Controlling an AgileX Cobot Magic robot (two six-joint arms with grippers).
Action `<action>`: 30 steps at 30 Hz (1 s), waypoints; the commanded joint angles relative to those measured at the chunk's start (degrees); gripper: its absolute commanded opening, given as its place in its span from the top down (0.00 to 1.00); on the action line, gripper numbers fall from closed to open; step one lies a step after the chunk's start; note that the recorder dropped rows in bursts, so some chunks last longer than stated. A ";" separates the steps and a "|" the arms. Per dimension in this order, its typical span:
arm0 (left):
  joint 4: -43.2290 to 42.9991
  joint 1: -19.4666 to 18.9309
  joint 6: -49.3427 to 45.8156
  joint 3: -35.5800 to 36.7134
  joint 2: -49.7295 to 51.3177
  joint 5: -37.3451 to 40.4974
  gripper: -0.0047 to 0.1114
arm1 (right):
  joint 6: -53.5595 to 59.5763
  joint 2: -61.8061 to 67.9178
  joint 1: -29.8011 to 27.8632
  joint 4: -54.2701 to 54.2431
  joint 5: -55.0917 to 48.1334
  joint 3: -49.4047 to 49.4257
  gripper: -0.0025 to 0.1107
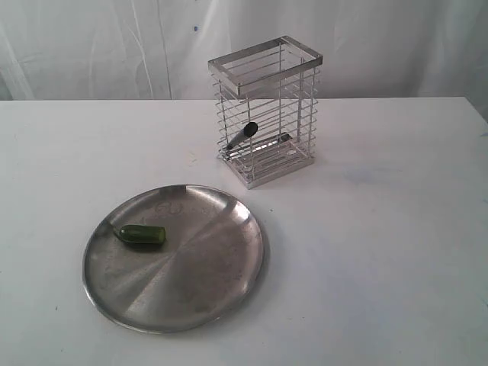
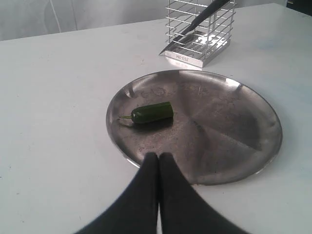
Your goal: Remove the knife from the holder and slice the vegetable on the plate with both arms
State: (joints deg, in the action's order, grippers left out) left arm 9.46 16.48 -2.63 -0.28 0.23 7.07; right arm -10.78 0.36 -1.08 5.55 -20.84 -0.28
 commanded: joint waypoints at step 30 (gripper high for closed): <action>0.41 0.22 -0.17 0.28 -0.23 -0.04 0.96 | -16.11 0.97 4.82 -13.03 20.43 -17.26 0.98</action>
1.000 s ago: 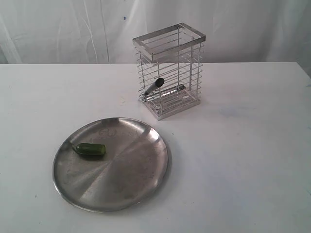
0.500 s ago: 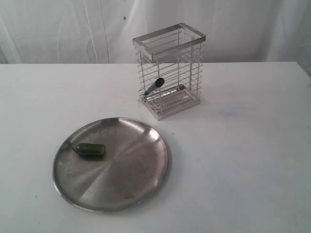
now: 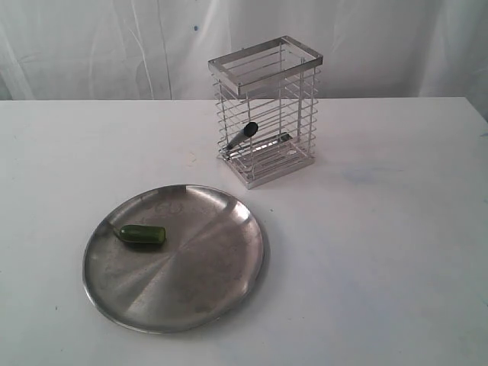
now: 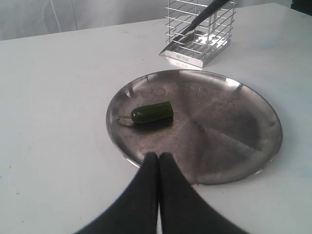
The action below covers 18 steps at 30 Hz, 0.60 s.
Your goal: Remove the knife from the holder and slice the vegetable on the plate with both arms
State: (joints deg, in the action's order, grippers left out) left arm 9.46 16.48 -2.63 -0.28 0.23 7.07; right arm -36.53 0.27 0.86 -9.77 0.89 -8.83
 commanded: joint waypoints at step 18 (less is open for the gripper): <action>0.41 0.22 -0.17 0.28 -0.23 -0.04 0.96 | 55.58 59.22 12.39 -21.98 -42.73 -45.99 0.91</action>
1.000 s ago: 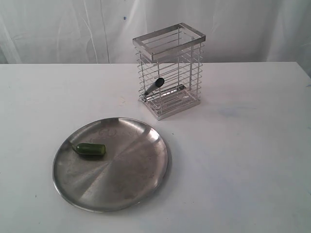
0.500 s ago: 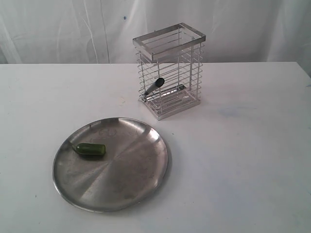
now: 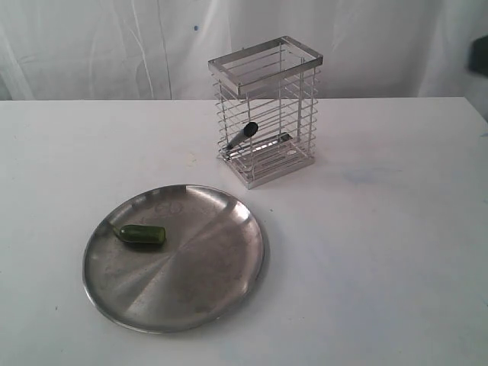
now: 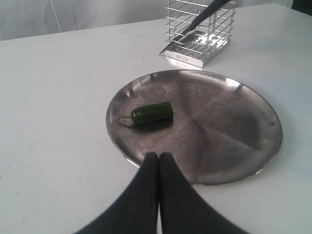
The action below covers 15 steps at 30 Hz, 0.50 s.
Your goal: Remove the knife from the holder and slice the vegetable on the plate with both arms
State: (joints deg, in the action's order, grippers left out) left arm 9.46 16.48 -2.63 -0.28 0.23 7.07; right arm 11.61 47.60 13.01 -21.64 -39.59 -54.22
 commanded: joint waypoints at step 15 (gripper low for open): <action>0.41 0.22 -0.17 0.28 -0.23 -0.04 0.96 | 33.20 39.58 5.55 -56.29 7.33 -5.00 0.46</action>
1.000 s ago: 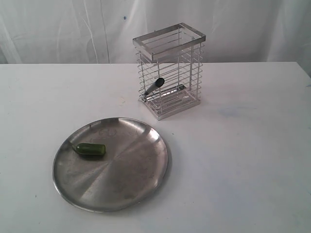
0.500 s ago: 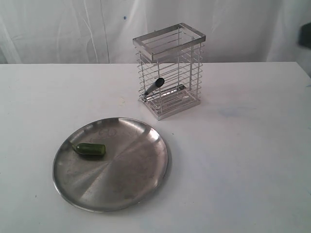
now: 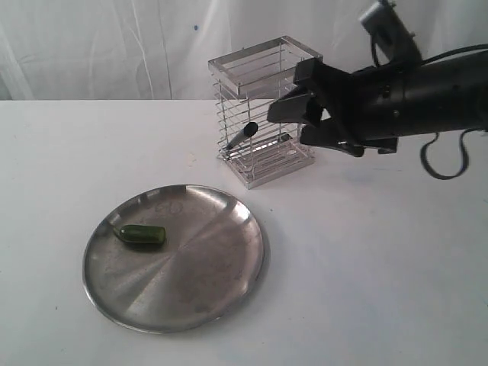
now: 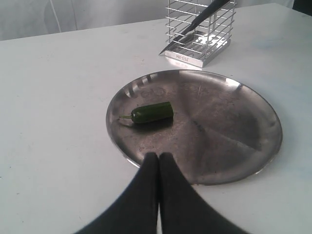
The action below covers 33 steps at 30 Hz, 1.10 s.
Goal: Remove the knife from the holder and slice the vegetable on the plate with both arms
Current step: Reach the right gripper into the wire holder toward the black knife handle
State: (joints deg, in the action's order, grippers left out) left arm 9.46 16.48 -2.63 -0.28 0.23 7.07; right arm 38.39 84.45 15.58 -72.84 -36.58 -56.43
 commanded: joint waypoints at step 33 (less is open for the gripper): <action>0.41 0.22 -0.17 0.28 -0.23 -0.04 0.96 | -1.33 15.35 7.24 4.23 14.30 -10.39 0.46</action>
State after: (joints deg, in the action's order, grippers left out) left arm 9.46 16.48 -2.63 -0.28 0.23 7.07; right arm 37.49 99.15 22.90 -69.02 -23.04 -66.65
